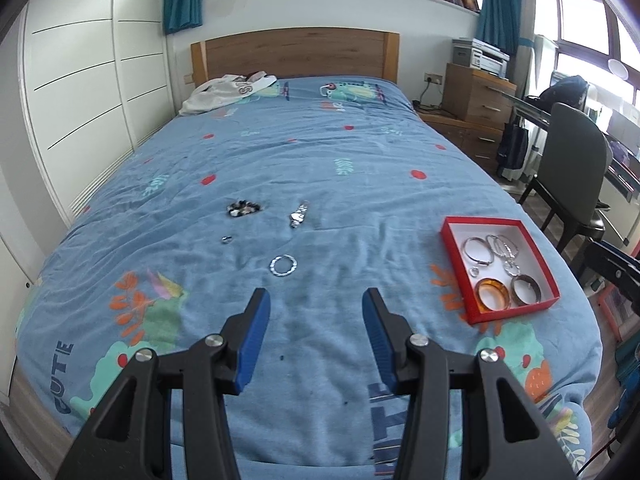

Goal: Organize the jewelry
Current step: 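Withdraw both grippers toward the remaining rings on the bed cover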

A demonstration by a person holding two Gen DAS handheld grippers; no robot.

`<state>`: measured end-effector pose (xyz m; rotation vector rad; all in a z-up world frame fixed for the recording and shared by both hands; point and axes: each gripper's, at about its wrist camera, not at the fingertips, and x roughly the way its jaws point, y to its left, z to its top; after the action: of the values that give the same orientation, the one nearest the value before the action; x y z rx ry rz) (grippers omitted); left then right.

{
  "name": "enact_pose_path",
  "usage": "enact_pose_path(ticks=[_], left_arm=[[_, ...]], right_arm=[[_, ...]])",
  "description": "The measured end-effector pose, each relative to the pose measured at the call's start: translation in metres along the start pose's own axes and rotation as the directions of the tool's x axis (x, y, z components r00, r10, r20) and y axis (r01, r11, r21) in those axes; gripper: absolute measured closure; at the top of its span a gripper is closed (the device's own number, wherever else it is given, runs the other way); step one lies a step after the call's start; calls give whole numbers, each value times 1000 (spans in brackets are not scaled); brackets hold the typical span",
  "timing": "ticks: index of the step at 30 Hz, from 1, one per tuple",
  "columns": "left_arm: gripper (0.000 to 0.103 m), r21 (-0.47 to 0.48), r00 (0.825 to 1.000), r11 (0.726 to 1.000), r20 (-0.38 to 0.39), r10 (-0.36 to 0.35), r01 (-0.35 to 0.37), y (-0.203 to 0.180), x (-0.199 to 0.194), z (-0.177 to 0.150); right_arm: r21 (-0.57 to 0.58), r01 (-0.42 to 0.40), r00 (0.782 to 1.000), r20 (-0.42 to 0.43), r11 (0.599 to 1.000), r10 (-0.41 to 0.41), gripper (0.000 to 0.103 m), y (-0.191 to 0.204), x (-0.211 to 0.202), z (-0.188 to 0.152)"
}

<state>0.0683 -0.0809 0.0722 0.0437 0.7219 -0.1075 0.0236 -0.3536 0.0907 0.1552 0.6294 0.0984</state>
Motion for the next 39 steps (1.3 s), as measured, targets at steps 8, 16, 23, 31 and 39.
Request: enact_pose_path(ticks=[8, 16, 23, 31, 39], left_arm=[[57, -53, 1000, 998, -4, 24, -24, 49, 7, -4], [57, -116, 995, 989, -39, 89, -93, 118, 21, -15], [57, -175, 992, 977, -68, 111, -121, 161, 43, -17], [56, -196, 992, 978, -116, 52, -74, 171, 103, -8], [56, -169, 987, 986, -162, -15, -13, 169, 191, 16]], right_arm=[[-42, -11, 1000, -19, 999, 10, 40, 25, 10, 4], [-73, -35, 999, -43, 997, 32, 40, 46, 30, 8], [-101, -99, 992, -88, 990, 91, 38, 68, 66, 7], [-124, -182, 971, -178, 976, 158, 38, 96, 137, 1], [-145, -277, 934, -274, 950, 231, 38, 123, 224, -6]])
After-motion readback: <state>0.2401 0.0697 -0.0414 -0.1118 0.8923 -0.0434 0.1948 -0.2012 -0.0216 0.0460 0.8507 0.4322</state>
